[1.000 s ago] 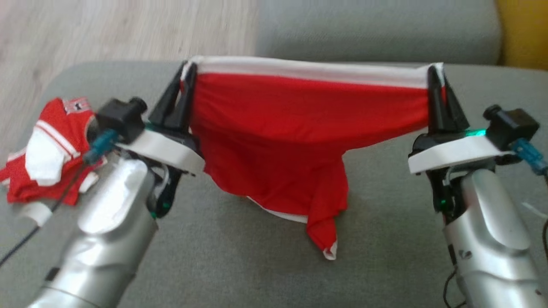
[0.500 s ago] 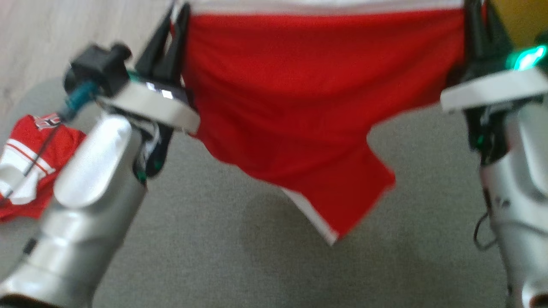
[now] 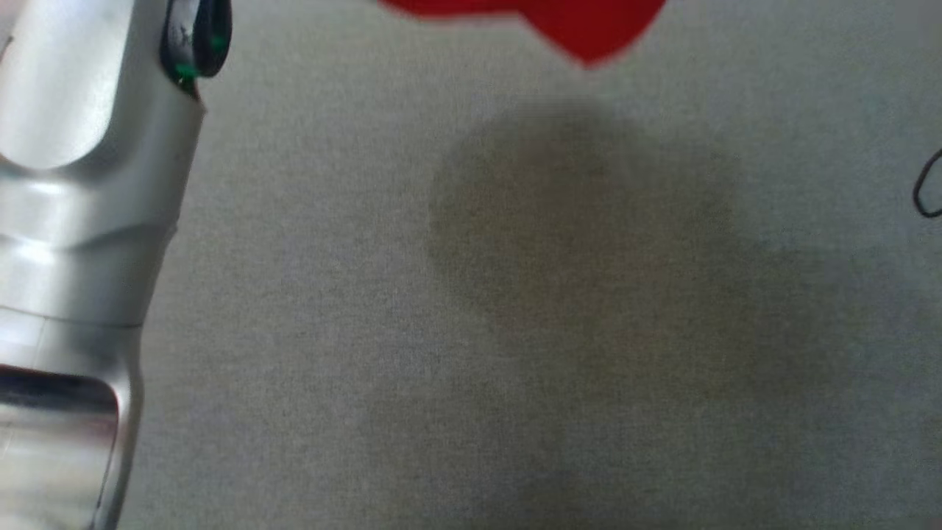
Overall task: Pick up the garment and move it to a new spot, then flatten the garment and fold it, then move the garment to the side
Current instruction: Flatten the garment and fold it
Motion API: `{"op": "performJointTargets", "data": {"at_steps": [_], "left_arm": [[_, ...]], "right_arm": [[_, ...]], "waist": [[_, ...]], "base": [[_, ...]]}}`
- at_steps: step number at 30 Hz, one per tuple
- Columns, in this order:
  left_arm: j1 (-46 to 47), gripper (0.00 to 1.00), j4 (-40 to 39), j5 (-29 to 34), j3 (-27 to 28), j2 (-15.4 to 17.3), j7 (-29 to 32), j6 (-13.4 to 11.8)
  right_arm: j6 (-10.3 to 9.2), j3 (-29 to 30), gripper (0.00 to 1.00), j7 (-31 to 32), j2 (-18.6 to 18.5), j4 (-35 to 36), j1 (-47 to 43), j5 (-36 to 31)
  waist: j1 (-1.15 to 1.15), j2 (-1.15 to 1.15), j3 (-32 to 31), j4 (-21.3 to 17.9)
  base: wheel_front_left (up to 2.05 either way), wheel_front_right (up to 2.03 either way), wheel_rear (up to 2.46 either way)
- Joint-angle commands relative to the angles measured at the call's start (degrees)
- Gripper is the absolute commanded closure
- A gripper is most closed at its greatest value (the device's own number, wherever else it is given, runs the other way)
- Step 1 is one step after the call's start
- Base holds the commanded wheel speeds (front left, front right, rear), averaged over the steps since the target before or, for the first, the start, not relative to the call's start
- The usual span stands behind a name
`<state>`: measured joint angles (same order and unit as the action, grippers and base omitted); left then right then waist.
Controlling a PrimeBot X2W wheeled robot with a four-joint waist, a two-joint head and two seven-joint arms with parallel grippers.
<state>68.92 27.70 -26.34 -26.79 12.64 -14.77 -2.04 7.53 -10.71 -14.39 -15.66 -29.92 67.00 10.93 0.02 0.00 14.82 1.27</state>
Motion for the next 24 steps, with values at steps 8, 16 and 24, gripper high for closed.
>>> {"op": "performJointTargets", "data": {"at_steps": [8,16,24], "left_arm": [[-15.69,1.00,-9.37,7.00,9.54,-1.93,-0.21,3.56],[-41.35,1.00,-12.24,12.22,14.50,-6.67,-0.22,7.39],[-55.69,1.00,-15.51,10.41,19.02,-9.61,-0.22,8.71]], "right_arm": [[-0.04,-0.64,1.00,-0.59,-0.35,7.87,-10.15,2.36],[-0.04,-3.82,1.00,-0.60,-1.33,13.42,-32.69,7.96],[-0.04,-2.35,1.00,-0.61,0.49,17.59,-48.67,12.86]], "waist": [[-0.02,0.00,2.59,-0.38],[-0.02,0.00,-2.04,-1.49],[-0.02,0.00,-6.53,-1.07]], "base": [[0.00,0.00,0.00],[0.00,0.00,0.00],[0.00,0.00,0.00]]}}
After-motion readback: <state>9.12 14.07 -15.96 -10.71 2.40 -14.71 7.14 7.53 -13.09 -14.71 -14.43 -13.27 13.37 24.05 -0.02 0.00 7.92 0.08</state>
